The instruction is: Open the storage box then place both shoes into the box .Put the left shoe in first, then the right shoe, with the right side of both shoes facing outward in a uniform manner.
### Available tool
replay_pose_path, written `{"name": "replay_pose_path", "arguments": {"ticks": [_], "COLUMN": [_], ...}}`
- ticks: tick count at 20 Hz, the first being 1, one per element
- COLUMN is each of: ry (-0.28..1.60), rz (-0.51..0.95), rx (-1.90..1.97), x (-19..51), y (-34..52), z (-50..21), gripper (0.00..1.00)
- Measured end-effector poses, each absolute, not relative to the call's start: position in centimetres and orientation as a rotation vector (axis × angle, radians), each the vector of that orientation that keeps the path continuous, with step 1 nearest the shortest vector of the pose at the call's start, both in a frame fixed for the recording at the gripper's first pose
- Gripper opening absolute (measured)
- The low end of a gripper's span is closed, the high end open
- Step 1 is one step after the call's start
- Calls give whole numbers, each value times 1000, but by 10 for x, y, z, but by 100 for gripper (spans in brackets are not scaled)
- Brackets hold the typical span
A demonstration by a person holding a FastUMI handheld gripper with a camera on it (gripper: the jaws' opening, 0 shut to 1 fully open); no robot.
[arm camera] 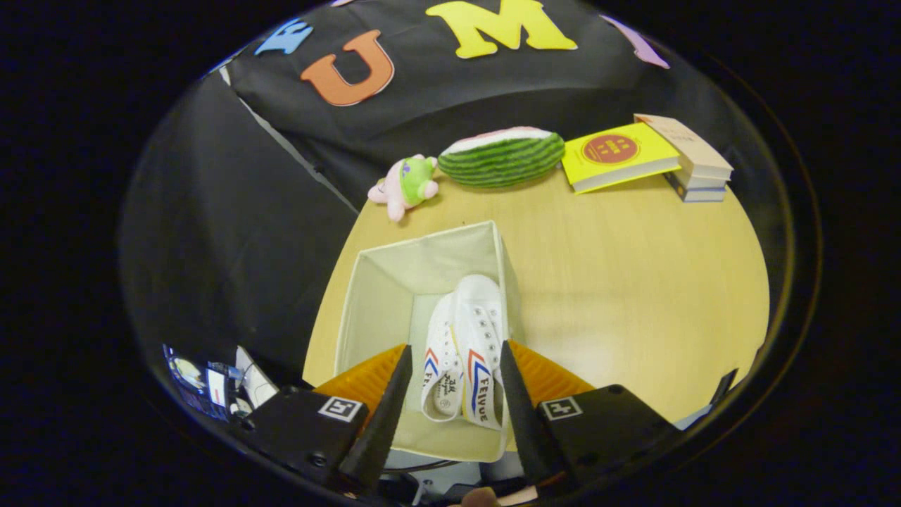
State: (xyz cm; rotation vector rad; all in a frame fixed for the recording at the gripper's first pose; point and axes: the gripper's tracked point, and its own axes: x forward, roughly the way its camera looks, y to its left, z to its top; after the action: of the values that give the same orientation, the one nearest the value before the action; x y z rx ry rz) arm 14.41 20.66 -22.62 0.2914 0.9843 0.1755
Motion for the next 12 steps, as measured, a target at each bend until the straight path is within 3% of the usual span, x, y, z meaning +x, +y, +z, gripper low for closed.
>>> {"name": "replay_pose_path", "arguments": {"ticks": [12], "ry": [535], "rz": [89], "rx": [130], "x": [138], "y": [157], "z": [-153], "gripper": [80]}}
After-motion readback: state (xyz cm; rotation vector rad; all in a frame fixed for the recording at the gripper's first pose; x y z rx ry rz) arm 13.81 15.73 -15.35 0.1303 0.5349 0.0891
